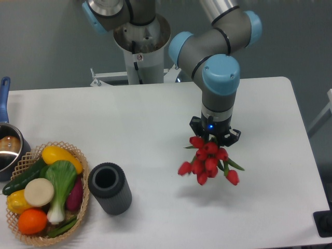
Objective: Place the flowers on the table
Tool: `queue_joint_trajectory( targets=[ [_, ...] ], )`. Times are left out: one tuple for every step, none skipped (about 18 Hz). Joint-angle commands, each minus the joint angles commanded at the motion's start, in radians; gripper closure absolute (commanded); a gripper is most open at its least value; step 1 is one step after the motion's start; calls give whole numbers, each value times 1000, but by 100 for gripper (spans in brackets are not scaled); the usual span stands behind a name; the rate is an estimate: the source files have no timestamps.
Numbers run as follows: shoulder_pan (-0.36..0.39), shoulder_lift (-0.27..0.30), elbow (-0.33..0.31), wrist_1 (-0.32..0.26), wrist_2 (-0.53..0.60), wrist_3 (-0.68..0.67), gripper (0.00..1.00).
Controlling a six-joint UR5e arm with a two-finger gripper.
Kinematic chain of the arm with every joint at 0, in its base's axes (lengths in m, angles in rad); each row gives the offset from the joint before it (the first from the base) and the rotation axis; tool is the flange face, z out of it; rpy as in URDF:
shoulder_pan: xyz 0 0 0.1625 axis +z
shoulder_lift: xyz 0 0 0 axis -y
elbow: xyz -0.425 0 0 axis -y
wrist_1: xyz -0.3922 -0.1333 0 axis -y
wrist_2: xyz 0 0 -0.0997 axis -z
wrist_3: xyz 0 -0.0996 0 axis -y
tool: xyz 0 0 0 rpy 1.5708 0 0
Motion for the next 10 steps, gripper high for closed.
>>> queue_joint_trajectory(
  targets=[
    [0,2,-3,2,3,4,0],
    [0,5,-5,3,3,6,0],
    [0,6,-5,8,3,6,0],
    [0,8,-3,9,3,6,0],
    [2,9,-5,11,3,8,0],
    [3,9,-5,11,3,8,0],
    [5,11,-3,11,3,8,0],
    [6,12,-3,11,5,8,0],
    [11,15,-3,11,3,9,0],
    [14,15,-5,11,3,8,0]
  ],
)
